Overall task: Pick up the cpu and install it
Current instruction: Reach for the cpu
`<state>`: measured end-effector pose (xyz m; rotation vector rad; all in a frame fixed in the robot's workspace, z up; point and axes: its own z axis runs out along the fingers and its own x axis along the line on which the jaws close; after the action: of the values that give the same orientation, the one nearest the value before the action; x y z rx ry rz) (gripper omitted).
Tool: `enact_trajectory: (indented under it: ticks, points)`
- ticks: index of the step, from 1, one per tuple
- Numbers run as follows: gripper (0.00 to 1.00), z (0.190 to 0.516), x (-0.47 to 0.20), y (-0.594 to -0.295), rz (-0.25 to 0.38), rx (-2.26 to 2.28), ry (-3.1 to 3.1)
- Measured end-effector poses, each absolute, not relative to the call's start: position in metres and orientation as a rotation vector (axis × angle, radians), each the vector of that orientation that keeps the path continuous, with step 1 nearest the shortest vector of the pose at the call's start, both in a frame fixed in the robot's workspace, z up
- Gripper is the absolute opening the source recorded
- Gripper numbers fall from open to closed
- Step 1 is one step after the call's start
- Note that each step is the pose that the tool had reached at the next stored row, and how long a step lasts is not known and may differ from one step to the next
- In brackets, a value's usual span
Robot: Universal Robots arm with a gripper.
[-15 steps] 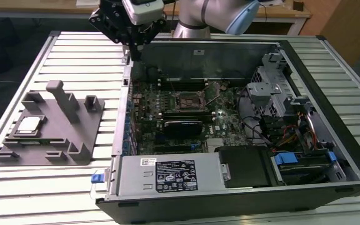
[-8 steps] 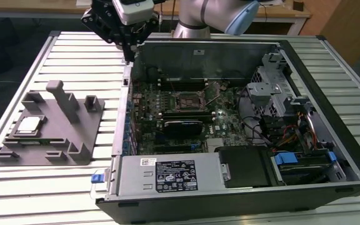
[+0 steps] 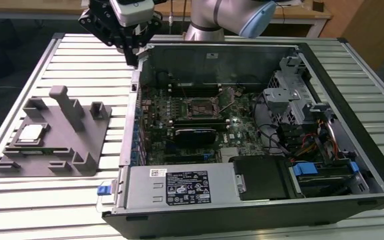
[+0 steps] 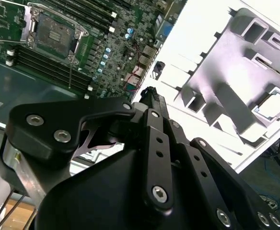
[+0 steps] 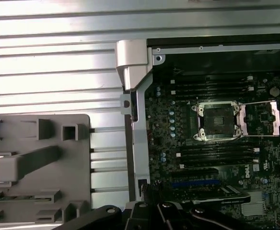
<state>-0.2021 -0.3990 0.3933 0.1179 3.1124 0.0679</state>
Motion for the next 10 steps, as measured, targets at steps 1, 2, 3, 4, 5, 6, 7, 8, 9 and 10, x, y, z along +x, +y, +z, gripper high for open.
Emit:
enact_trajectory:
  ticks: [1, 2, 3, 4, 5, 6, 7, 8, 9, 10]
  points:
    - [0.11, 0.393, -0.204, -0.399, 0.068, 0.118, 3.112]
    - [0.11, 0.393, -0.205, -0.399, 0.068, 0.118, 3.113]
    - [0.11, 0.393, -0.207, -0.399, 0.068, 0.118, 3.112]
    - [0.11, 0.393, -0.209, -0.399, 0.068, 0.118, 3.112]
    - [0.11, 0.393, -0.210, -0.399, 0.068, 0.118, 3.113]
    - [0.11, 0.393, -0.212, -0.399, 0.068, 0.118, 3.112]
    - [0.11, 0.393, -0.213, -0.399, 0.068, 0.118, 3.112]
    - [0.11, 0.393, -0.214, -0.399, 0.068, 0.118, 3.112]
    - [0.11, 0.393, -0.216, -0.399, 0.068, 0.118, 3.112]
    - [0.11, 0.393, -0.218, -0.399, 0.068, 0.118, 3.112]
